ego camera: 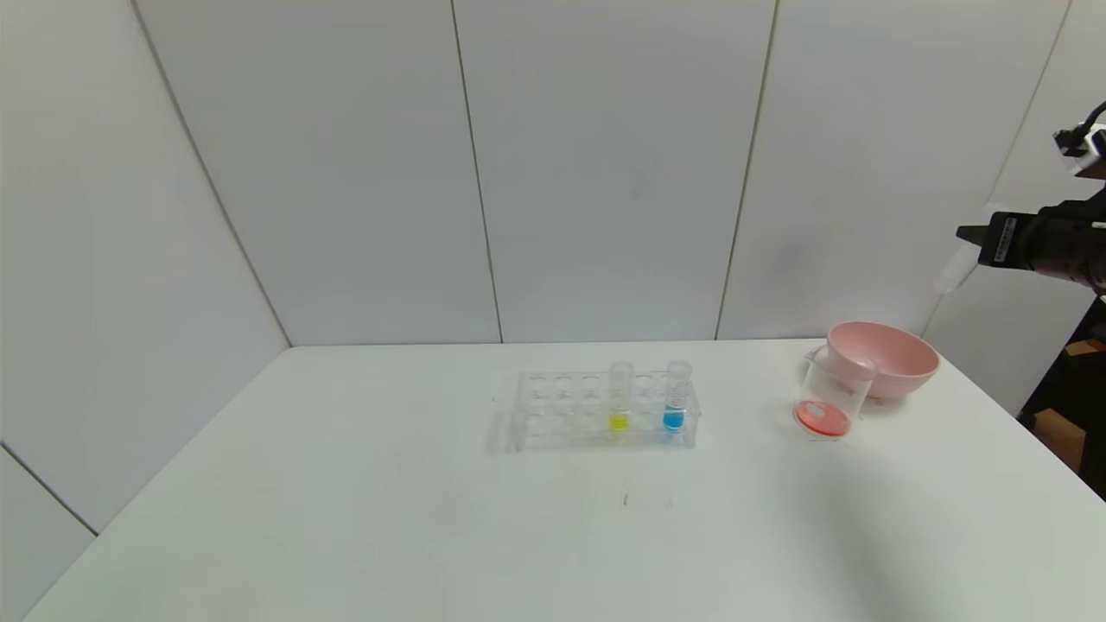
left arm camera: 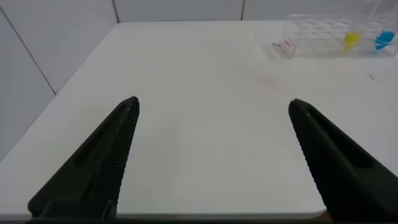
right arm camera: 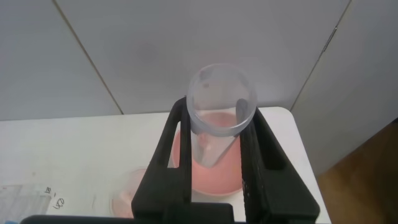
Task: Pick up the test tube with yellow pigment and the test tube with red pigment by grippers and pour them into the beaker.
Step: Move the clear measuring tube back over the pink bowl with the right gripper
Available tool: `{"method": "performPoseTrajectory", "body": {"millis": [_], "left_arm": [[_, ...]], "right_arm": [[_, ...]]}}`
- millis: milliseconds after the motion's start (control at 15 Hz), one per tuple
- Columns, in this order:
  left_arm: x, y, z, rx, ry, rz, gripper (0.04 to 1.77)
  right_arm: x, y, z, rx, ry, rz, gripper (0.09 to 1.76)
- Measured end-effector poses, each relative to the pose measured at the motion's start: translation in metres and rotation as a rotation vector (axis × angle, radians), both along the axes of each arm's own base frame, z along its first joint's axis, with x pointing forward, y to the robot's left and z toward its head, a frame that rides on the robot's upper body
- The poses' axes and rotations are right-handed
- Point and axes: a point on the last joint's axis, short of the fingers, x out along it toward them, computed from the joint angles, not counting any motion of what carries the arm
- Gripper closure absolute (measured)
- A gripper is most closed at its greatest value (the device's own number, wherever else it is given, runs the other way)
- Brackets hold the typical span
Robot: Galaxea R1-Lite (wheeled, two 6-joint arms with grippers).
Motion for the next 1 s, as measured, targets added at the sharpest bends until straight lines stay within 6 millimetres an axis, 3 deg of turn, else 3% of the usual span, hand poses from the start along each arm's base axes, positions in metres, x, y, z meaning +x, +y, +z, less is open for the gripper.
{"method": "performPoseTrajectory", "body": {"millis": [333, 733, 1000], "left_arm": [[0.000, 0.000, 0.000, 0.000, 0.000, 0.000, 0.09], [0.000, 0.000, 0.000, 0.000, 0.000, 0.000, 0.09], [0.000, 0.000, 0.000, 0.000, 0.000, 0.000, 0.09]], "right_arm": [[0.019, -0.002, -0.021, 0.000, -0.046, -0.028, 1.33], [0.053, -0.008, -0.076, -0.021, 0.033, -0.101, 1.34], [0.077, -0.007, -0.109, -0.054, -0.013, -0.130, 1.33]]}}
